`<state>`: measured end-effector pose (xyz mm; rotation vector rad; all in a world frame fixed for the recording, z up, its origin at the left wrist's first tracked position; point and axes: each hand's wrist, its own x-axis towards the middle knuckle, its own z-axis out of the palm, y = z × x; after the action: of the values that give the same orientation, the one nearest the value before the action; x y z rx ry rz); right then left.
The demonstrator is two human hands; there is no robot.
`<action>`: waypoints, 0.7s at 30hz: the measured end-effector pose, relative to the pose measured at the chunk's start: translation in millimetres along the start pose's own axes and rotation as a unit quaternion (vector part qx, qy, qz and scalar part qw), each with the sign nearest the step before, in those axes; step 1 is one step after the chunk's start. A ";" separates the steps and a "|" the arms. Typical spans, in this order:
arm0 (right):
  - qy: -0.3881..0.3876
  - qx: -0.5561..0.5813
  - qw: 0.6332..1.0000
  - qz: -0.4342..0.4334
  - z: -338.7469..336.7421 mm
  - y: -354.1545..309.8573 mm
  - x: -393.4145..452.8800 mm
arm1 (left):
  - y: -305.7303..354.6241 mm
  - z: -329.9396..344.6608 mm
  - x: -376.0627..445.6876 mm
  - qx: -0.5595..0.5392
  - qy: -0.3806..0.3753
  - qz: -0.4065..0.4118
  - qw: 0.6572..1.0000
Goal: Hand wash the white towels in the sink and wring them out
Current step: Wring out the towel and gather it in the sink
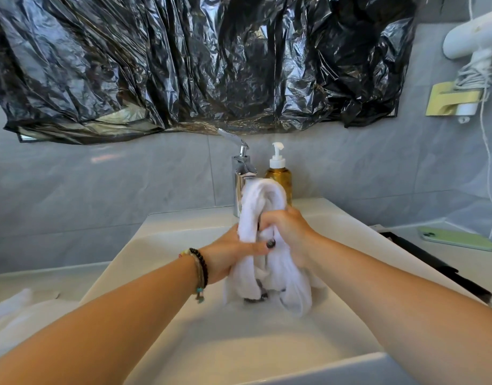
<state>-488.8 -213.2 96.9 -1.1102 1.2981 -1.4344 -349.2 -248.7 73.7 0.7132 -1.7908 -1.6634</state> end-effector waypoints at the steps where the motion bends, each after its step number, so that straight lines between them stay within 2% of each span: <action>1: -0.028 0.058 0.998 0.021 3.6 -0.3 -2.8 | -1.6 4.6 1.3 0.006 0.003 0.007 1.000; 4: -0.125 0.183 0.973 0.060 12.4 3.2 -5.2 | -1.2 10.9 1.1 -0.018 0.038 0.009 0.999; 6: -0.179 0.167 0.967 0.067 10.9 1.5 -10.7 | -2.8 7.2 -0.7 -0.021 0.047 -0.001 0.999; 8: -0.184 0.099 0.975 0.071 2.4 -3.8 -16.1 | -4.1 1.5 -2.0 0.000 0.055 -0.009 0.998; 10: -0.140 -0.081 0.986 -0.026 -14.0 -3.3 -11.8 | -4.7 -4.2 -1.1 0.019 0.055 -0.007 0.998; 11: -0.112 -0.212 0.966 -0.097 -26.7 -3.0 -7.9 | -4.6 -6.7 -0.5 0.020 0.049 -0.011 0.999; 12: -0.088 -0.350 0.919 -0.158 -40.5 -0.6 -2.0 | -4.0 -8.2 -0.4 0.018 0.038 -0.021 0.999; 14: -0.063 -0.537 0.793 -0.281 -60.7 1.0 0.6 | -3.6 -9.3 -0.7 0.016 0.008 -0.046 0.999; 16: -0.072 -0.605 0.662 -0.438 -68.1 8.8 6.4 | -2.2 -8.0 -1.8 0.025 -0.029 -0.072 0.997; 17: -0.095 -0.629 0.604 -0.480 -66.7 13.8 10.4 | -1.3 -6.6 -1.8 0.036 -0.050 -0.081 0.995; 18: -0.120 -0.645 0.565 -0.500 -62.0 18.5 13.4 | -1.2 -4.3 -1.4 0.055 -0.066 -0.090 0.992; 19: -0.140 -0.650 0.548 -0.507 -54.5 22.6 15.9 | 0.3 -1.2 -0.8 0.085 -0.078 -0.097 0.989; 21: -0.160 -0.629 0.546 -0.530 -41.2 24.2 18.8 | 4.3 4.3 -1.1 0.158 -0.082 -0.106 0.978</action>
<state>-532.0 -224.5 71.7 -3.3910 1.2995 -0.5625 -351.5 -244.6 77.7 0.9575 -2.1946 -1.6269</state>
